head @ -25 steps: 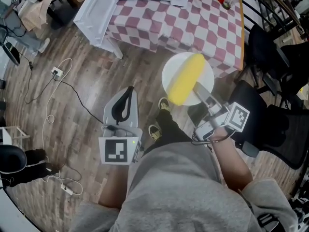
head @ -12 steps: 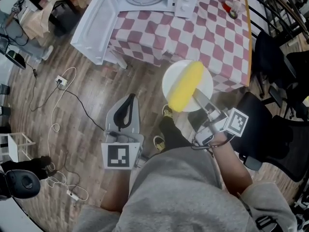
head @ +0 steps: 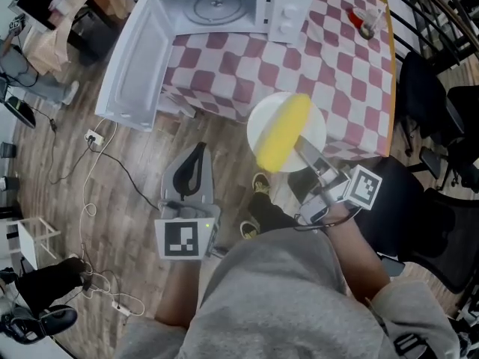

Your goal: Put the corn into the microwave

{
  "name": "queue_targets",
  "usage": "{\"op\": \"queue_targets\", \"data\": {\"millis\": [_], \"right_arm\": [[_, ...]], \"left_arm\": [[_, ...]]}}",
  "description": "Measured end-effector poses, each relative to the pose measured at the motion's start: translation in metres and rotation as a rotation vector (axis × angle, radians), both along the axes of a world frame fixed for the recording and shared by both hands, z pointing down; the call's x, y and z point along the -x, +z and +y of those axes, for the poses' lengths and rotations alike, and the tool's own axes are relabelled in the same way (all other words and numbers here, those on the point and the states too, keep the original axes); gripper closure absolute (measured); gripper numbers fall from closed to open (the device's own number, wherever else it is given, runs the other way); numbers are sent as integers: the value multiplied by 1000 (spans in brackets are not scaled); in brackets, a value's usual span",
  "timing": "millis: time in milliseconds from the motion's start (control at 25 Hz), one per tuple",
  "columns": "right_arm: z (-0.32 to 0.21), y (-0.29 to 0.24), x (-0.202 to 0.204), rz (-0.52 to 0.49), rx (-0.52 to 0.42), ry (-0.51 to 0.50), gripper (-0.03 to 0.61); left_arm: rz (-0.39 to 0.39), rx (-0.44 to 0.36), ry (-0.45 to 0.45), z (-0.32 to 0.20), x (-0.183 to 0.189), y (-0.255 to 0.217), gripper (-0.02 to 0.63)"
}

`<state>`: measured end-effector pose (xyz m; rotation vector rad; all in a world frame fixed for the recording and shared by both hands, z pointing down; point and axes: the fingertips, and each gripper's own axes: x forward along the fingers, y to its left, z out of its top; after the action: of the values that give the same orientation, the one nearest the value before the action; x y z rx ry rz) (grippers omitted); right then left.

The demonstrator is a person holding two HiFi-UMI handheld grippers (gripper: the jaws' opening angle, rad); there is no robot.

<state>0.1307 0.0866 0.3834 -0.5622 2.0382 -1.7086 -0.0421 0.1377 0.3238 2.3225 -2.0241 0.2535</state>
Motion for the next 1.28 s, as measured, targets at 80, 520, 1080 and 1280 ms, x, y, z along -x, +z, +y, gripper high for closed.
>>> {"op": "queue_targets", "data": {"millis": [80, 520, 1080, 1280], "right_arm": [[-11, 0, 1, 1, 6, -2, 572], [-59, 1, 3, -25, 13, -26, 572], [-101, 7, 5, -41, 19, -70, 572], [-106, 7, 2, -50, 22, -74, 572]], "left_arm": [[7, 5, -6, -12, 0, -2, 603], [-23, 4, -47, -59, 4, -10, 603], [-45, 15, -87, -95, 3, -12, 603], [-46, 7, -79, -102, -6, -15, 603]]}}
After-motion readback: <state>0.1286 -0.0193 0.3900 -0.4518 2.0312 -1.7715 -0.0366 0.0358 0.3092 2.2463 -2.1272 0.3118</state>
